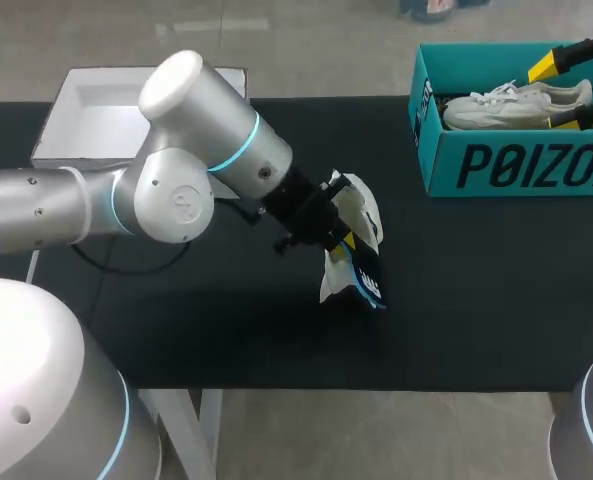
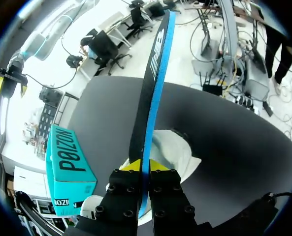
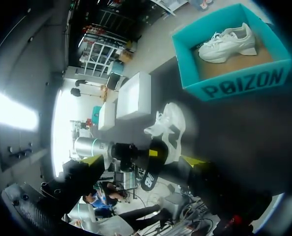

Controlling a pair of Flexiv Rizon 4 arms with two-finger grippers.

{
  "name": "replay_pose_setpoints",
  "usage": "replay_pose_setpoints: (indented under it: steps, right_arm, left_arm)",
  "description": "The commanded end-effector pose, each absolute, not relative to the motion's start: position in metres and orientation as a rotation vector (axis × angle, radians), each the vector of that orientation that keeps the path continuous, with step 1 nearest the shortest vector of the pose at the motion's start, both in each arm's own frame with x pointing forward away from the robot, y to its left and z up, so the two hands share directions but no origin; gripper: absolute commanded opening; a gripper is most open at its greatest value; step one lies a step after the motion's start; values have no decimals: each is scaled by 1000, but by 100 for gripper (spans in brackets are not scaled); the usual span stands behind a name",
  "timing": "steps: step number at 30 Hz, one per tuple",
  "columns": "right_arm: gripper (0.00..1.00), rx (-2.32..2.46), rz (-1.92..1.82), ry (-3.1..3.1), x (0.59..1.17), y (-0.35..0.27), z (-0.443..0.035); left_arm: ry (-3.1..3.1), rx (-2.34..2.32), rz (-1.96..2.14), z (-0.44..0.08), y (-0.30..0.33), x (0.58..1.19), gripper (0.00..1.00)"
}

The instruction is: Take the shoe out of the shoebox, open the shoe tongue, remove and reinsert the insole, then place the shoe into the shoebox

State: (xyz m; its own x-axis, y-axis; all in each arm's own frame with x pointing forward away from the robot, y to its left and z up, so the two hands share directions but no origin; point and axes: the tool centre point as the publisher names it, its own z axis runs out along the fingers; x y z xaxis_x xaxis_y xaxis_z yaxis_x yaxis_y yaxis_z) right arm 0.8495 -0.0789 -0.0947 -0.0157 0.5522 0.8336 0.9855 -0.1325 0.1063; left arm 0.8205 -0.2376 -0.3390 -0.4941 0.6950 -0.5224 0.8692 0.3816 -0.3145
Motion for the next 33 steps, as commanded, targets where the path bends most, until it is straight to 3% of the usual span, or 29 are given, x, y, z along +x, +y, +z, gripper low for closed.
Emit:
replay_pose_setpoints:
  steps: [1, 15, 16, 18, 20, 21, 26, 28, 29, 31, 33]
  right_arm:
    - [100, -1731, -1041, -1603, 850, -79, -95]
    - [100, -1731, -1041, -1603, 850, -79, -95]
    - [100, -1731, -1041, -1603, 850, -79, -95]
    - [100, -1731, -1041, -1603, 850, -79, -95]
    - [100, -1731, -1041, -1603, 850, -79, -95]
    - [100, -1731, -1041, -1603, 850, -79, -95]
    - [100, -1731, -1041, -1603, 850, -79, -95]
    - [100, -1731, -1041, -1603, 850, -79, -95]
    - [100, -1731, -1041, -1603, 850, -79, -95]
    - [100, -1731, -1041, -1603, 850, -79, -95]
    - [100, -1731, -1041, -1603, 850, -79, -95]
  left_arm:
    - [2352, 1364, -798, -345, -244, 829, 0]
    - [2405, 1310, -769, -351, -241, 849, 0]
    - [2404, 1309, -772, -348, -240, 846, 12]
    - [2394, 1315, -776, -345, -239, 841, 73]
    - [2385, 1320, -791, -341, -237, 837, 87]
    - [2381, 1323, -794, -340, -237, 835, 88]
    - [2349, 1351, -831, -329, -234, 820, 77]
    - [2345, 1358, -826, -327, -232, 817, 66]
    - [2343, 1359, -825, -327, -231, 816, 51]
    - [2342, 1363, -826, -327, -230, 815, 1]
    - [2345, 1372, -829, -328, -230, 814, 0]
